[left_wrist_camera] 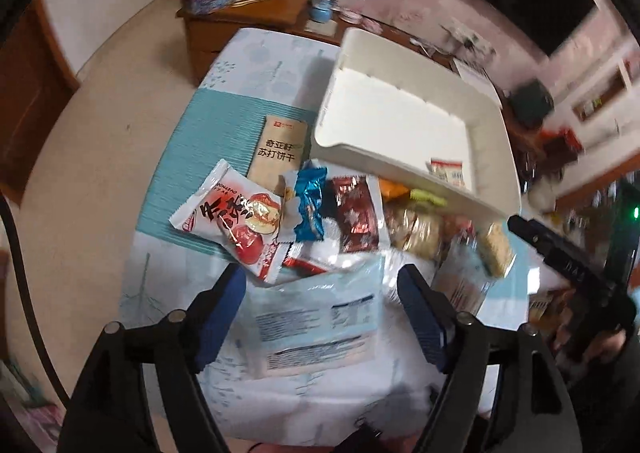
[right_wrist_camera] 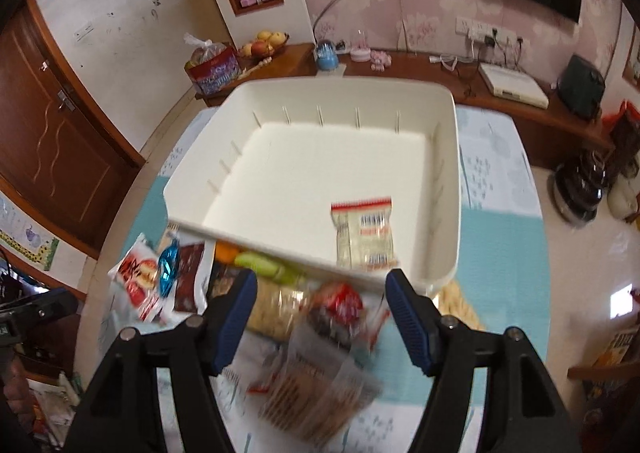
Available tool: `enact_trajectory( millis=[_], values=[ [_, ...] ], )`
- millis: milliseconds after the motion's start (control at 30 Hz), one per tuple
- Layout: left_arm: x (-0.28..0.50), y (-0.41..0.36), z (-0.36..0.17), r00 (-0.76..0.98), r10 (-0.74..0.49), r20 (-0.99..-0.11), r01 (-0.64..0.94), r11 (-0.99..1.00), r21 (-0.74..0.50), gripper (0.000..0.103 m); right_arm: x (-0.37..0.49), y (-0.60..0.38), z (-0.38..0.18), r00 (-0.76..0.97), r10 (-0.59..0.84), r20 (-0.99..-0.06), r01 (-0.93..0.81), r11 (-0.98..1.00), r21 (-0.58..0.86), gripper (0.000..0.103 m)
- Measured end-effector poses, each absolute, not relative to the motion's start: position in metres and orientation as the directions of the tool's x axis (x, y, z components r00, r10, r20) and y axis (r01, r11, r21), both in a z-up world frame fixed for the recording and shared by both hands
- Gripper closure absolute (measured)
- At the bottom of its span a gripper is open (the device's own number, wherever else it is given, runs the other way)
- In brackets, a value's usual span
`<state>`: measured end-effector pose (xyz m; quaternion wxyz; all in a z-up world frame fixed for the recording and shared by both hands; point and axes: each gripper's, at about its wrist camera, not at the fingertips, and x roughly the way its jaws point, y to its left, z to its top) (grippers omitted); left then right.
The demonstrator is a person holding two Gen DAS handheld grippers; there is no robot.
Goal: Organize snacks
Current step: 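Grasp the clear packet of round cookies with the right gripper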
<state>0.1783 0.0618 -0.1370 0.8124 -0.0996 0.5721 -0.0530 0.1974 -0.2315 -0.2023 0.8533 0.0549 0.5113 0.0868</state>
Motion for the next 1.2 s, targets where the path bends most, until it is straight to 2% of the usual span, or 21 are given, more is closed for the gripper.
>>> enact_trajectory(
  millis=[233,400,500,633,967,1200],
  values=[
    [0.182,0.048,-0.149,0.246,-0.194,-0.95,0.24,0.961,-0.135,0.026,0.169,-0.241,-0.227,0.375,0.193,-0.907,0.023,0.976,0.217,0.035],
    [0.189,0.045,-0.161,0.162,-0.214,-0.963,0.384,0.913,-0.139,0.021,0.151,-0.243,-0.244,0.347,0.189,-0.919,0.116,0.963,0.242,0.034],
    [0.199,0.042,-0.173,0.093,-0.21,-0.973,0.465,0.873,-0.144,0.021,0.139,-0.243,-0.252,0.341,0.172,-0.924,0.182,0.953,0.244,0.03],
    [0.207,0.037,-0.191,-0.016,-0.221,-0.975,0.555,0.809,-0.193,0.019,0.125,-0.244,-0.267,0.321,0.166,-0.933,0.28,0.924,0.26,0.028],
    [0.219,0.023,-0.242,-0.289,-0.203,-0.936,0.654,0.672,-0.347,0.017,0.099,-0.231,-0.298,0.334,0.168,-0.927,0.451,0.836,0.314,0.028],
    [0.235,0.014,-0.261,-0.43,-0.259,-0.865,0.604,0.629,-0.489,0.017,0.099,-0.219,-0.306,0.363,0.136,-0.922,0.47,0.827,0.307,0.027]
  ],
)
